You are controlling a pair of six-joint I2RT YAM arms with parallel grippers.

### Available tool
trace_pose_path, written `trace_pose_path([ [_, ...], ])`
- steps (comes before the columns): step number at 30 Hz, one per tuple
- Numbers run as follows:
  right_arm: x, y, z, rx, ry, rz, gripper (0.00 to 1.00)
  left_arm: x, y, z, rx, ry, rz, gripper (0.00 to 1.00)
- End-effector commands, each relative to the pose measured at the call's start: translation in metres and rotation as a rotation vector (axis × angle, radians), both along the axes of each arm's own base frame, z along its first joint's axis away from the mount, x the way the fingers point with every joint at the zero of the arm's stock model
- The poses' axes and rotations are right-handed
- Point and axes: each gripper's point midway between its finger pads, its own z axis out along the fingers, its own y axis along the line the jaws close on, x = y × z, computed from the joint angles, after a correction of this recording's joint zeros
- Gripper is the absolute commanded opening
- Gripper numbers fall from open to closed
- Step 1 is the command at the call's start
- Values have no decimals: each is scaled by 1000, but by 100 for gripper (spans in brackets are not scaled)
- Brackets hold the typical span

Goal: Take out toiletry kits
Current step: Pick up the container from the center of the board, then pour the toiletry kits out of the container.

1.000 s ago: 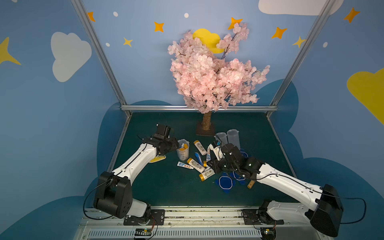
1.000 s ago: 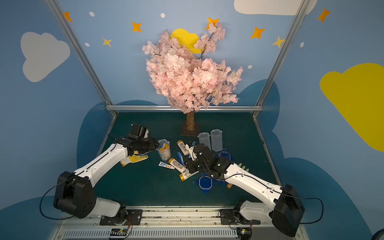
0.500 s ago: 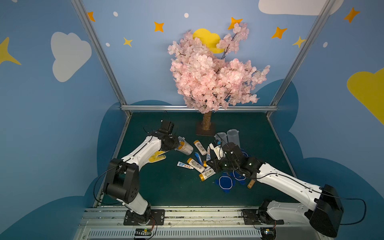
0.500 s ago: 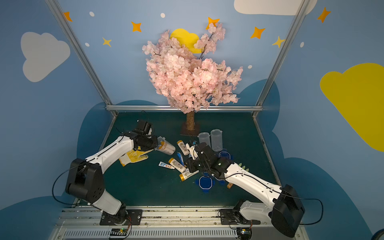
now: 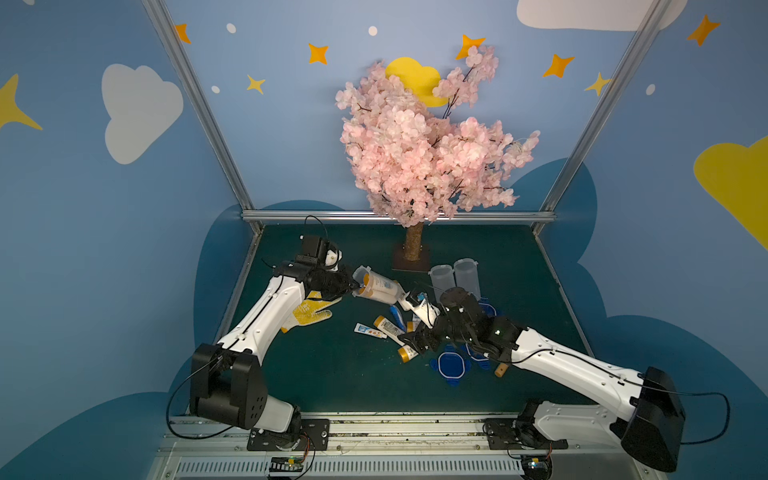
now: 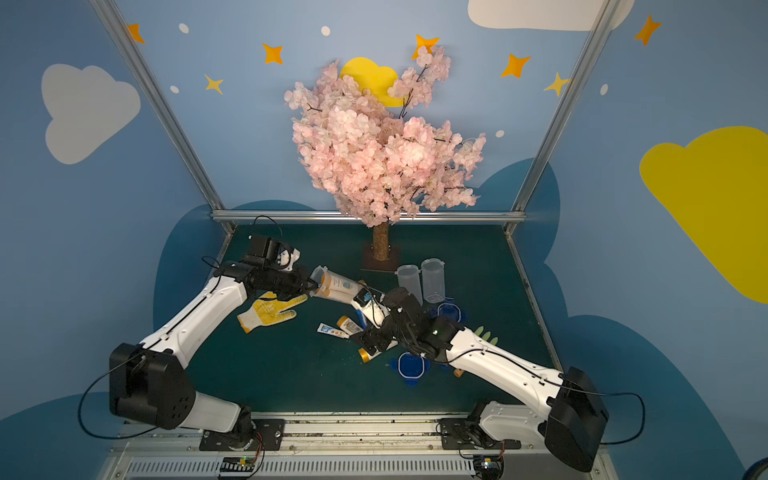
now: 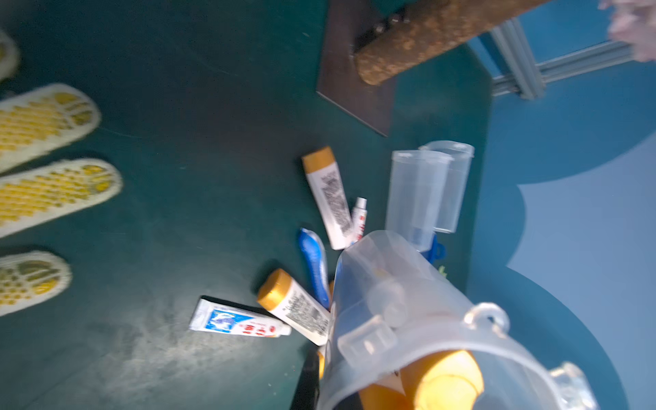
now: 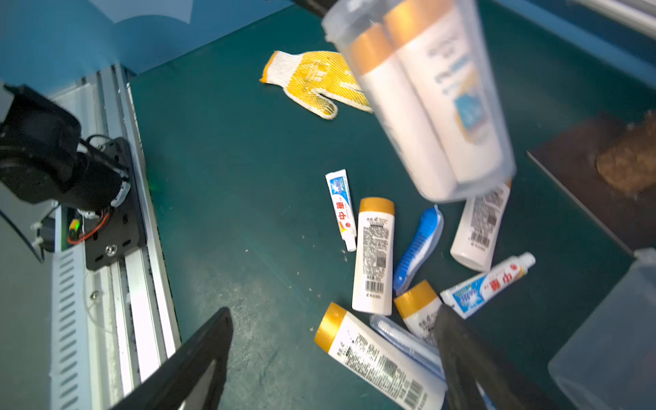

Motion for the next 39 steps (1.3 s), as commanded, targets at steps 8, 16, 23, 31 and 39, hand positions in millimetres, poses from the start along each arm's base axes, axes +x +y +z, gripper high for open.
trace_pose_path([
  [8, 43, 29, 37, -82, -402, 51, 88, -44, -38, 38, -301, 29, -205, 2],
  [16, 67, 39, 27, -161, -451, 14, 88, -61, -44, 40, -339, 43, -252, 2],
  [23, 85, 43, 14, -253, -517, -21, 88, -69, -49, 46, -395, 60, -291, 2],
  [31, 78, 49, 3, -254, -414, 7, 65, -69, -49, 42, -416, 91, -287, 2],
  [39, 52, 32, -15, -324, -69, -24, 39, -61, -32, 24, -307, 90, -196, 47],
])
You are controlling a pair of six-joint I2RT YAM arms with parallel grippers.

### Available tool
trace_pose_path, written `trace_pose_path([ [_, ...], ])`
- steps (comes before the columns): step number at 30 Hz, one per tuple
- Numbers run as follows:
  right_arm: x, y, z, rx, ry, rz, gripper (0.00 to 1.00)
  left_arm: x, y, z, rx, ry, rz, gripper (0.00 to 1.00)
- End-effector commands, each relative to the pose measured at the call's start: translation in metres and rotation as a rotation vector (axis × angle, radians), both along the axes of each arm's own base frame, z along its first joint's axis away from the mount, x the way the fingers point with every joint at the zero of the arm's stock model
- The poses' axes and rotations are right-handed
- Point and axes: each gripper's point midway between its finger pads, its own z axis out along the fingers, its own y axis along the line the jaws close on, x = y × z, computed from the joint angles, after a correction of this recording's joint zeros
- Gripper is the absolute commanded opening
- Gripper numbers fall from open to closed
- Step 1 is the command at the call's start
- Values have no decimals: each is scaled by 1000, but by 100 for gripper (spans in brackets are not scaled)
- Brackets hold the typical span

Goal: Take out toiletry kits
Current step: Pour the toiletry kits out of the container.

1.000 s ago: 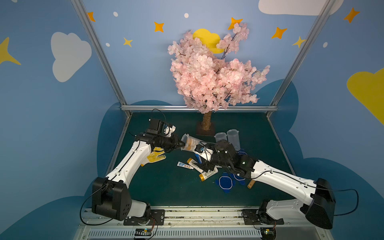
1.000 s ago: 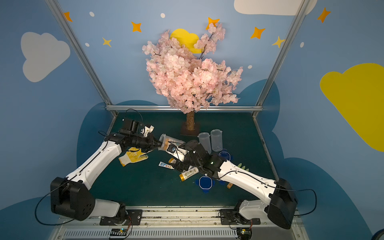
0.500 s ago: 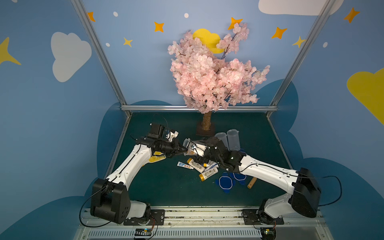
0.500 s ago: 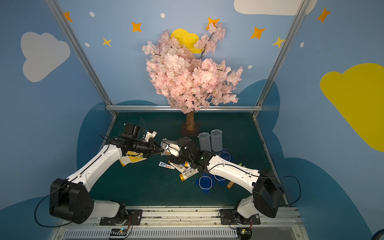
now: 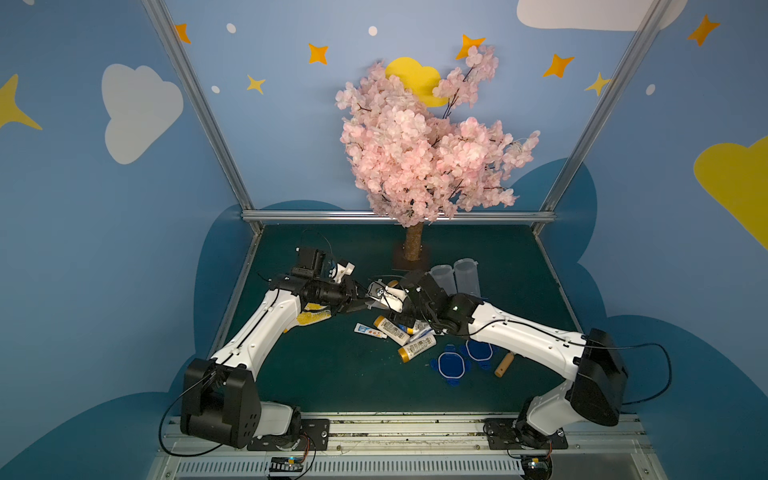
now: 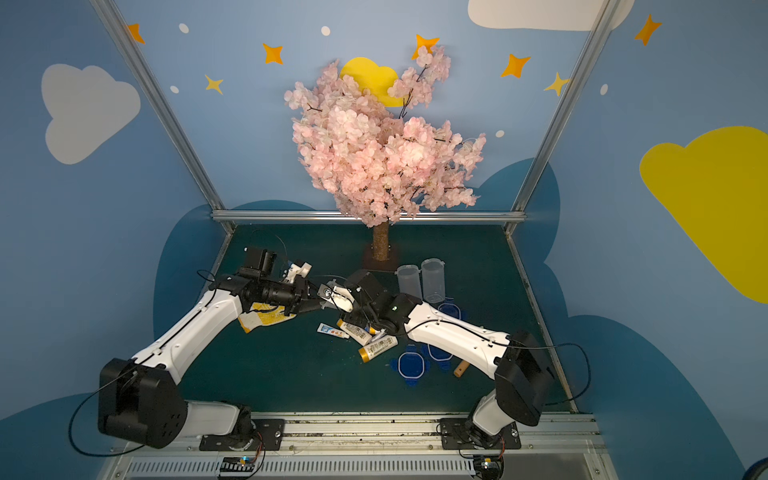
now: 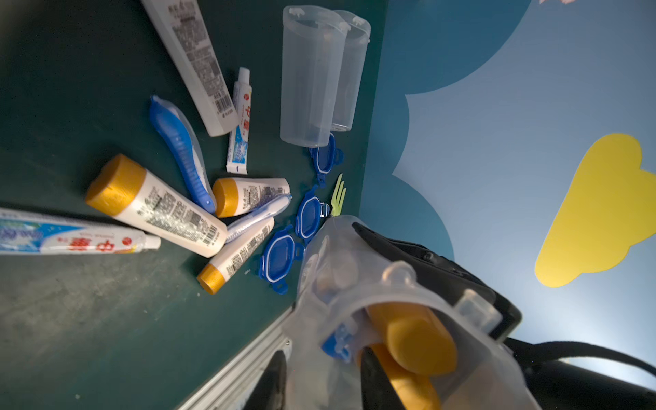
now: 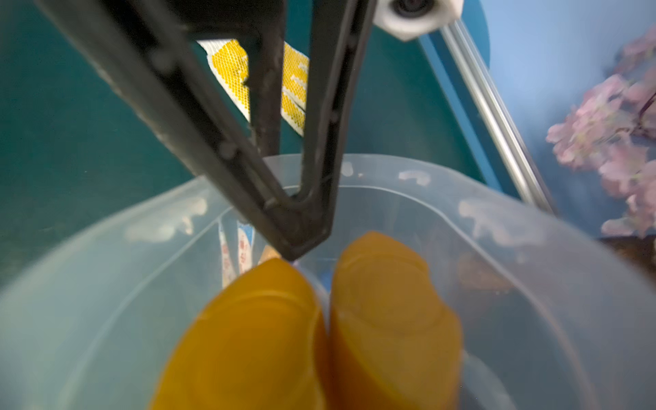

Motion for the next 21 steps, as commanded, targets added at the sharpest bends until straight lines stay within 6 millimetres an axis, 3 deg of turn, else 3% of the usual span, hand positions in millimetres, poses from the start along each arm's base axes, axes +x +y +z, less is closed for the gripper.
trace_pose_path([
  [1, -21, -14, -12, -30, 254, -89, 37, -1, 8, 7, 48, -72, 11, 51],
  [6, -54, -35, -33, -140, 590, -193, 35, 3, 37, 4, 193, -131, 128, 55],
  [11, -89, -60, -66, -371, 858, -267, 36, 0, 72, 4, 368, -194, 233, 57],
  [15, -102, -79, -99, -557, 955, -319, 32, -3, 83, 14, 419, -242, 271, 57],
  [21, -105, -95, -111, -733, 969, -346, 29, -5, 85, 10, 432, -243, 274, 57],
])
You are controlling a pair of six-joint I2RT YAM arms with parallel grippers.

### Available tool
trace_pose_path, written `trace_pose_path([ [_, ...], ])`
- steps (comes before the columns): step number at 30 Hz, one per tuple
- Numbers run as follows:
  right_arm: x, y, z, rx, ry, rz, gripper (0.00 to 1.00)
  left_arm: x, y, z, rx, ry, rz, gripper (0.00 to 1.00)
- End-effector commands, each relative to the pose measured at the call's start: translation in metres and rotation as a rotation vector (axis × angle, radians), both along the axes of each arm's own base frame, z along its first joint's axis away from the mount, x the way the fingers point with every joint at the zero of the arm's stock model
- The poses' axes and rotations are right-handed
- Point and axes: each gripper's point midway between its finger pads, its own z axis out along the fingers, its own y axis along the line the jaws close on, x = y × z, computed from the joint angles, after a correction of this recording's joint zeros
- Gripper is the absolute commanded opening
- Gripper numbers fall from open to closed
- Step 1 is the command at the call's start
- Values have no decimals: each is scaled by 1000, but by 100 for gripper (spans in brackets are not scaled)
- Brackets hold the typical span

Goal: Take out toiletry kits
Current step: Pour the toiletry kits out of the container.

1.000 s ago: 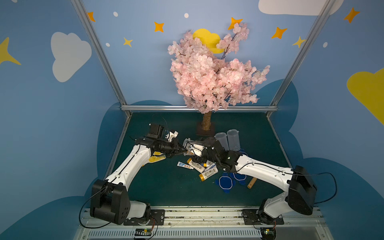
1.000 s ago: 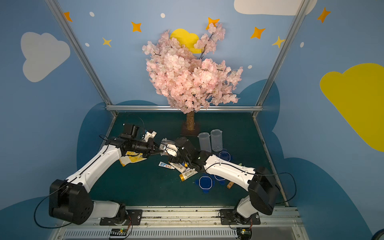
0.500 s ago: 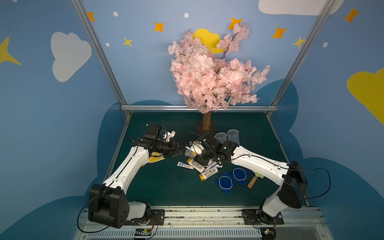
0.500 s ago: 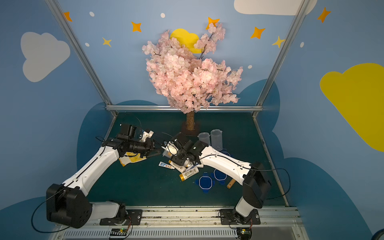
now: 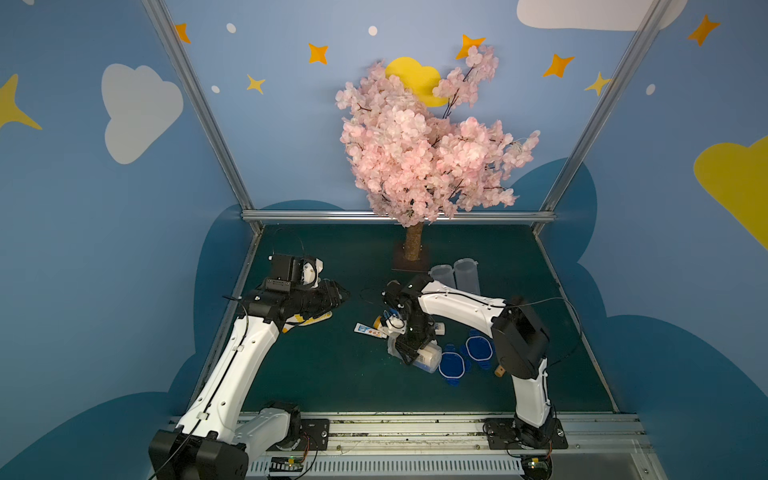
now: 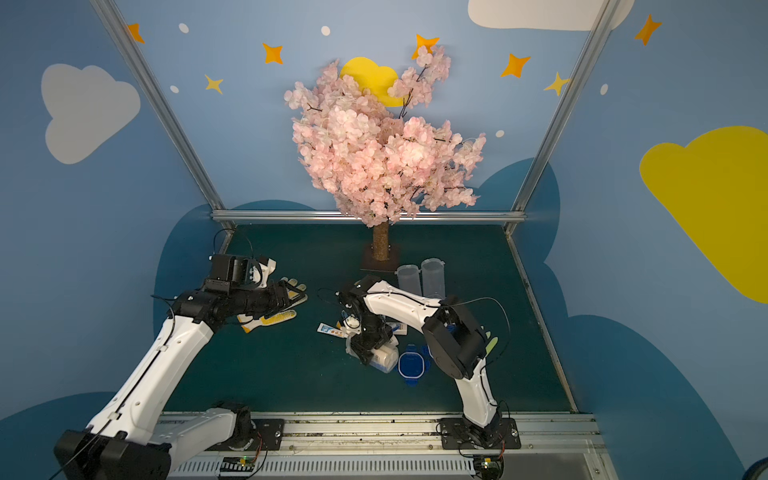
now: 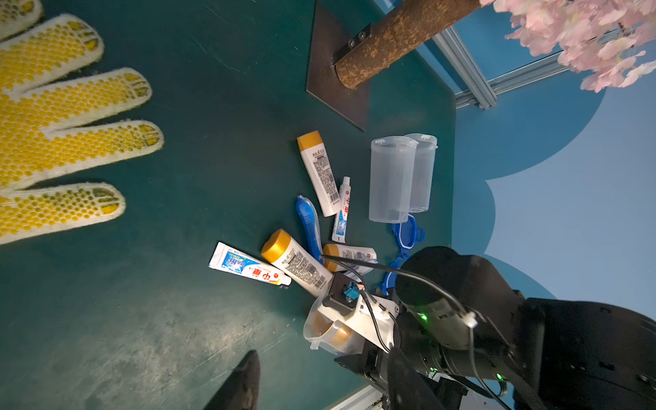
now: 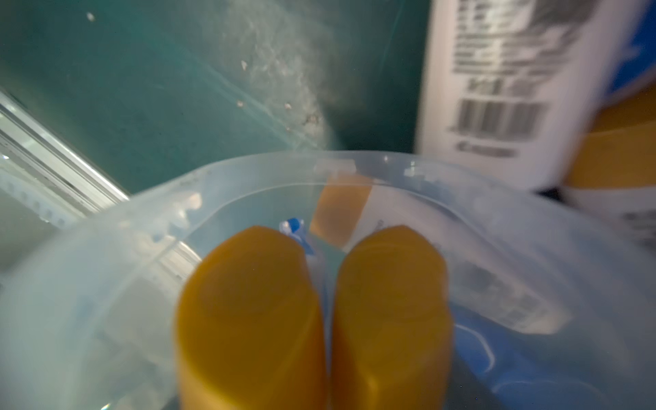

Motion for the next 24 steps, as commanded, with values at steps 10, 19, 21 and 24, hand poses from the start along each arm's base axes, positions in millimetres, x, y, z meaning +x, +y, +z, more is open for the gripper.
trace_pose_path([
  [10, 13, 4, 19, -88, 18, 35, 28, 2, 1, -19, 15, 35, -2, 57],
  [19, 21, 8, 27, -36, -10, 7, 27, 1, 2, -19, 20, 31, -4, 57],
  [21, 19, -1, 31, -41, -25, -6, 27, 2, 2, -21, 19, 33, -4, 57],
  [24, 17, -17, 42, -26, -57, -41, 28, 3, 1, -24, 17, 38, -3, 57],
])
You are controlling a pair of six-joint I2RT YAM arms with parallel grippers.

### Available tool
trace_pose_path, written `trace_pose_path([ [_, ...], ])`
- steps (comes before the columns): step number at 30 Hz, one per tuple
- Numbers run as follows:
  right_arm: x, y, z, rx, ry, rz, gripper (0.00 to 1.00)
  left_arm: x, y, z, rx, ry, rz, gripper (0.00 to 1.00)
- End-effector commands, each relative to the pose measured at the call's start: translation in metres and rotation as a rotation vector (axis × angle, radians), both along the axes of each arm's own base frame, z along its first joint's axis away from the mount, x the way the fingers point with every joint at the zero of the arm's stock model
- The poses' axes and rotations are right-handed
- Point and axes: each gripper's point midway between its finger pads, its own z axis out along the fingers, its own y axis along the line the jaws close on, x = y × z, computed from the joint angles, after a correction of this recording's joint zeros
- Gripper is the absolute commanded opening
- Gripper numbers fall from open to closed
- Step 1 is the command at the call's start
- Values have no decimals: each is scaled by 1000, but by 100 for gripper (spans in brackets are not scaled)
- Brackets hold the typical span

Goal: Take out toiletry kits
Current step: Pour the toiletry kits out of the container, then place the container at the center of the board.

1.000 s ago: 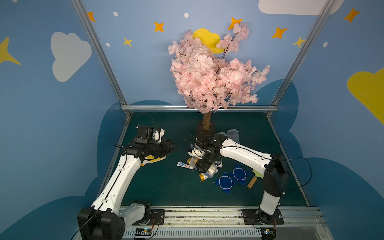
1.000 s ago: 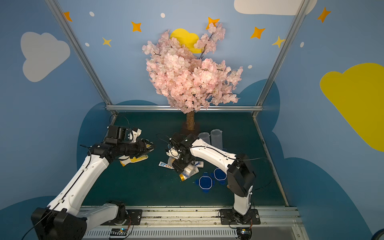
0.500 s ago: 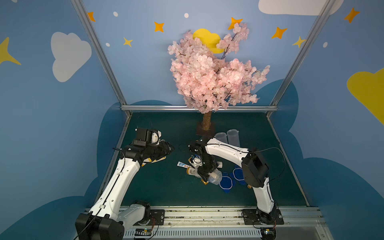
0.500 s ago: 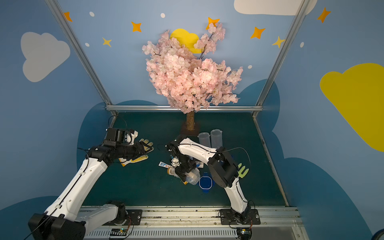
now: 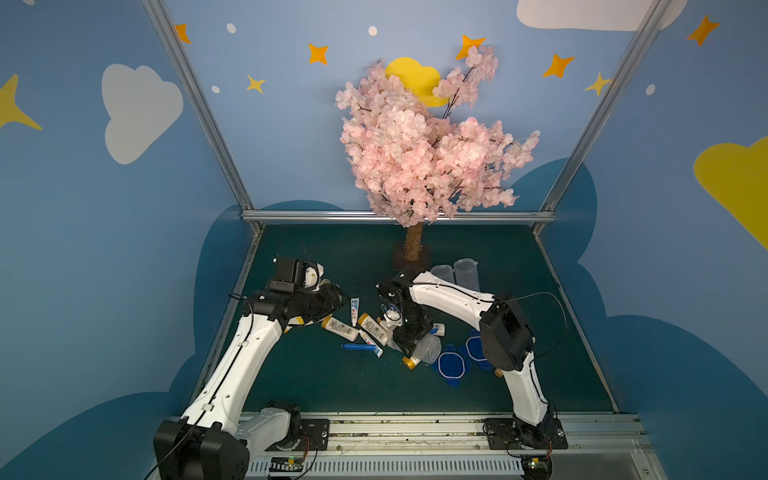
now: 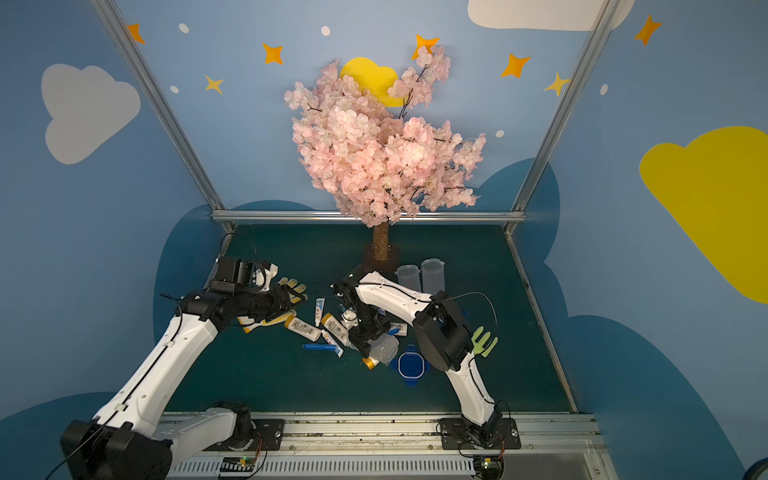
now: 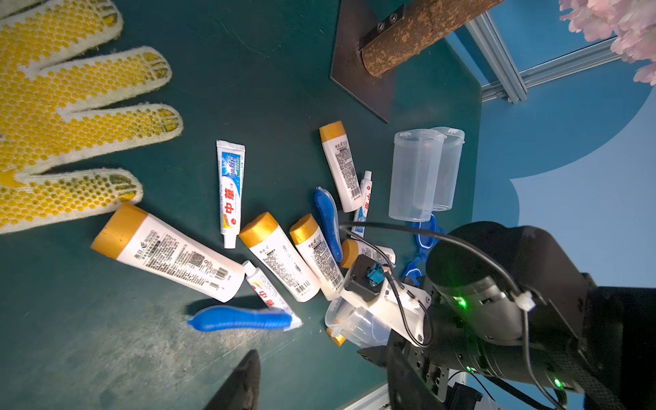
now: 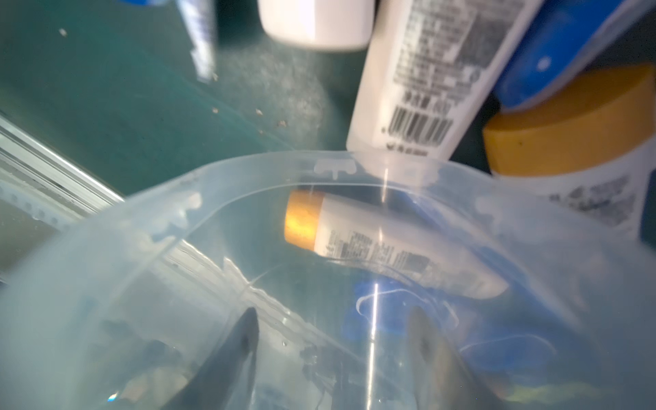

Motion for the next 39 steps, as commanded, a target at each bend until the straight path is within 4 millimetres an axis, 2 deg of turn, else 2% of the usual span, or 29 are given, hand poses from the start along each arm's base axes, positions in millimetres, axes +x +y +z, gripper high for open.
trace_pose_path([
  [1, 0, -16, 29, 43, -61, -45, 27, 2, -1, -3, -3, -6, -9, 57],
  [5, 6, -27, 56, 157, -163, -110, 28, 4, 2, -6, 14, -4, 9, 62],
  [10, 41, -56, 81, 257, -393, -269, 28, 6, 5, -8, 30, -10, 27, 67],
  [13, 71, -91, 88, 288, -524, -423, 28, 6, 4, -8, 38, -17, 33, 67],
  [20, 150, -192, 99, 372, -763, -871, 30, 9, 2, -8, 64, -34, 42, 69],
  [22, 172, -215, 100, 389, -833, -996, 30, 11, 1, -9, 82, -41, 43, 71],
  [25, 208, -239, 103, 414, -958, -1059, 31, 12, 1, -10, 99, -45, 46, 74],
  [29, 249, -266, 97, 381, -1008, -1095, 35, 13, 1, -14, 106, -49, 55, 81],
  [30, 257, -270, 93, 366, -1003, -1091, 37, 14, 2, -15, 106, -49, 59, 85],
  [32, 274, -280, 78, 321, -982, -1094, 42, 14, 1, -18, 106, -45, 58, 100],
  [35, 293, -292, 52, 247, -921, -1125, 50, 16, 6, -24, 135, -37, 76, 100],
  [39, 313, -293, 25, 195, -814, -1099, 57, 20, 5, -25, 137, -30, 76, 100],
])
